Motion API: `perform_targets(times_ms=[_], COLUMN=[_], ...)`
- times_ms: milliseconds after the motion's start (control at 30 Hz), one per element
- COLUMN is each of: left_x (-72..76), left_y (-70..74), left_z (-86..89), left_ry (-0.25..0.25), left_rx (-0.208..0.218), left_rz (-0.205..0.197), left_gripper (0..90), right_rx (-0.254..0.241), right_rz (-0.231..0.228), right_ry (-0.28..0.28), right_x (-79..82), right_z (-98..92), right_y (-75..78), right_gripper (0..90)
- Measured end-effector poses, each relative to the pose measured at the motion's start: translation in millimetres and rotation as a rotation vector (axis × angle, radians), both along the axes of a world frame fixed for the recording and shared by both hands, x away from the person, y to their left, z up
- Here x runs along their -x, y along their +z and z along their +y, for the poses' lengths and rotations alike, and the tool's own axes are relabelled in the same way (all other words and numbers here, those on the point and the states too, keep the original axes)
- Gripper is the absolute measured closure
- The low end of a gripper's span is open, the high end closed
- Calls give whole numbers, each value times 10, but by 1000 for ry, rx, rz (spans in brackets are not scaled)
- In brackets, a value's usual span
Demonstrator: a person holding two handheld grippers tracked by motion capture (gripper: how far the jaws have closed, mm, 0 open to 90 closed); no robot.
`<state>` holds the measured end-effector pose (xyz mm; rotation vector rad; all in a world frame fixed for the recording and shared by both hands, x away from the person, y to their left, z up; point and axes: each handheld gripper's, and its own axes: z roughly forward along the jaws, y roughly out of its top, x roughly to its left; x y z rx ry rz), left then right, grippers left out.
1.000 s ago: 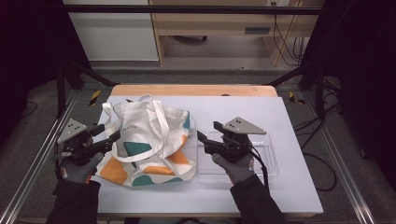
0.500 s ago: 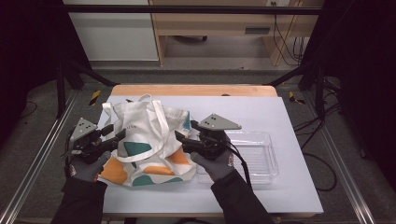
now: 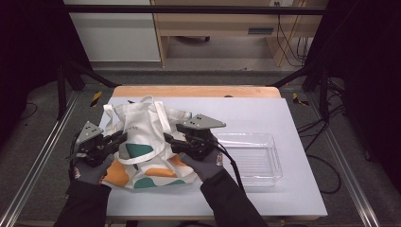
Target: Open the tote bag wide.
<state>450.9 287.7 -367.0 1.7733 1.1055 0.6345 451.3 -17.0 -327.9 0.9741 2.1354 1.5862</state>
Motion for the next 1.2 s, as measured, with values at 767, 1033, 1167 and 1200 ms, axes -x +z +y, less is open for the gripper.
perform_targets(times_ms=[767, 1033, 1167, 1200], left_x=[64, 95, 113, 117], left_y=[75, 104, 107, 108], left_z=[-33, -89, -80, -80], left_ry=[-37, -35, -40, -43], left_rx=[47, 46, 35, 32], left_rz=[0, -26, -24, -22], left_gripper=[674, 684, 812, 838], right_rx=[-15, -10, -10, -13], right_rz=[36, 33, 33, 36], right_ry=[134, 197, 212, 213], right_x=[57, 179, 207, 207], right_z=[124, 130, 138, 138], right_y=[-38, -57, -82, -89], right_gripper=[839, 848, 847, 846])
